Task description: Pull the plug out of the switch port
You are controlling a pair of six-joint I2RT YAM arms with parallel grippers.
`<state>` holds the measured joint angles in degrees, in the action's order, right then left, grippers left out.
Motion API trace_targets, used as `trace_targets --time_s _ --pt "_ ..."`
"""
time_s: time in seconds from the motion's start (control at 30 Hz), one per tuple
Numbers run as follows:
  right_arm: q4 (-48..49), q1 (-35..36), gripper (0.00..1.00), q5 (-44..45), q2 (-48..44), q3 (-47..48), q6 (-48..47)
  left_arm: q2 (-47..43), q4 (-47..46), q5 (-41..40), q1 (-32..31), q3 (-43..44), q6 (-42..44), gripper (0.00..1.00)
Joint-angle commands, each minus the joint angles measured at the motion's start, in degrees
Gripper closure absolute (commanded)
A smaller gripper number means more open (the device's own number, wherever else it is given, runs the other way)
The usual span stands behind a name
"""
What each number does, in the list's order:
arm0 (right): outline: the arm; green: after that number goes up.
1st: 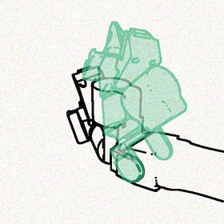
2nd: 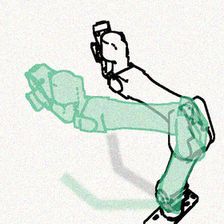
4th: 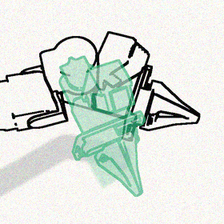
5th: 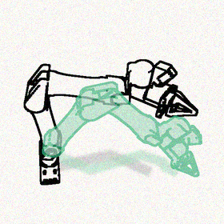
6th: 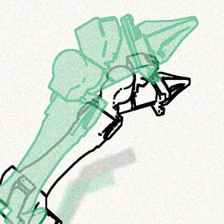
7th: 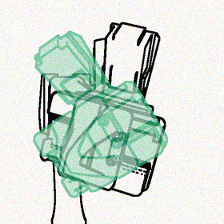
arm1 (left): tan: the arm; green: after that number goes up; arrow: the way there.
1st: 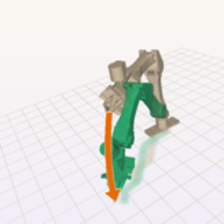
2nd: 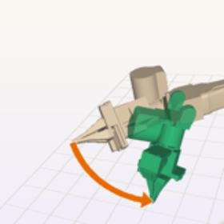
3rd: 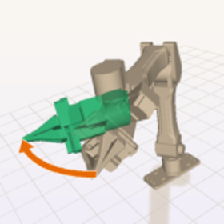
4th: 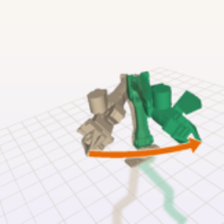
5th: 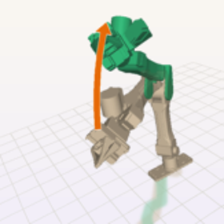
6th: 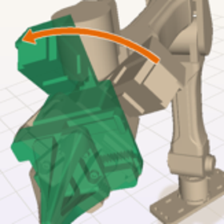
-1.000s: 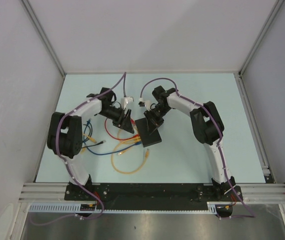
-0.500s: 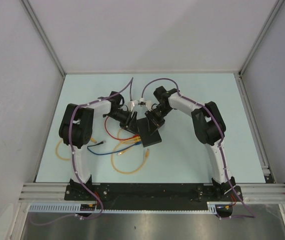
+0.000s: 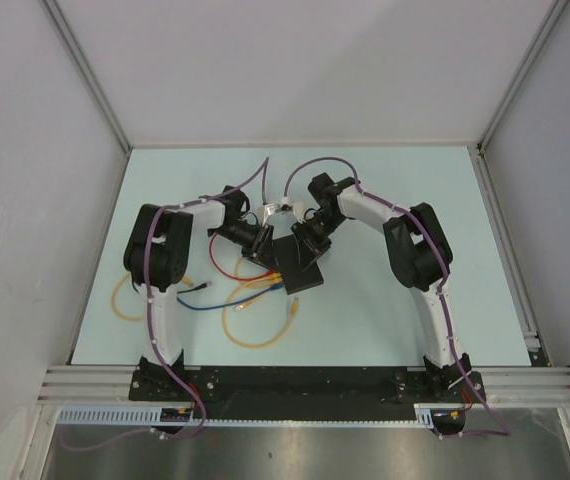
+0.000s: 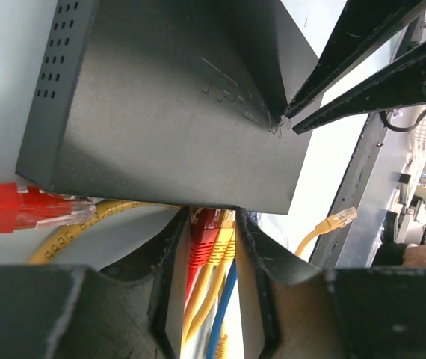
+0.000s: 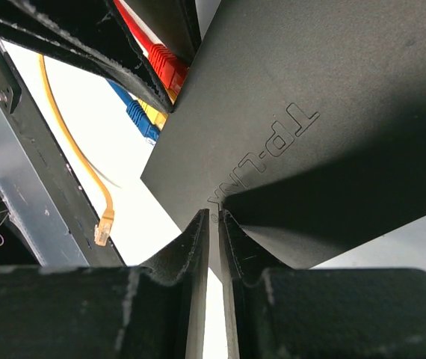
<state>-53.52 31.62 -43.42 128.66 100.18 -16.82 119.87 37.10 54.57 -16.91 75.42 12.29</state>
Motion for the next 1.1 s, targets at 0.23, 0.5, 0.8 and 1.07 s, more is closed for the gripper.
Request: trace_targets --time_s 0.23,0.5,0.8,1.07 --pt "-0.2 0.2 0.83 7.1 1.6 -1.0 -3.1 4.2 3.1 4.9 -1.1 3.2 5.1 0.7" --pt "-0.3 0.2 0.83 7.1 1.9 -1.0 -3.0 5.6 3.3 2.8 -1.1 4.1 5.1 0.8" --pt "-0.1 0.3 0.82 8.1 2.3 -0.9 -2.6 5.3 6.2 -3.8 -0.8 5.0 5.3 0.98" --pt "-0.1 0.2 0.82 7.9 2.3 -0.9 -2.6 0.2 16.9 -7.3 4.7 4.9 10.0 1.0"
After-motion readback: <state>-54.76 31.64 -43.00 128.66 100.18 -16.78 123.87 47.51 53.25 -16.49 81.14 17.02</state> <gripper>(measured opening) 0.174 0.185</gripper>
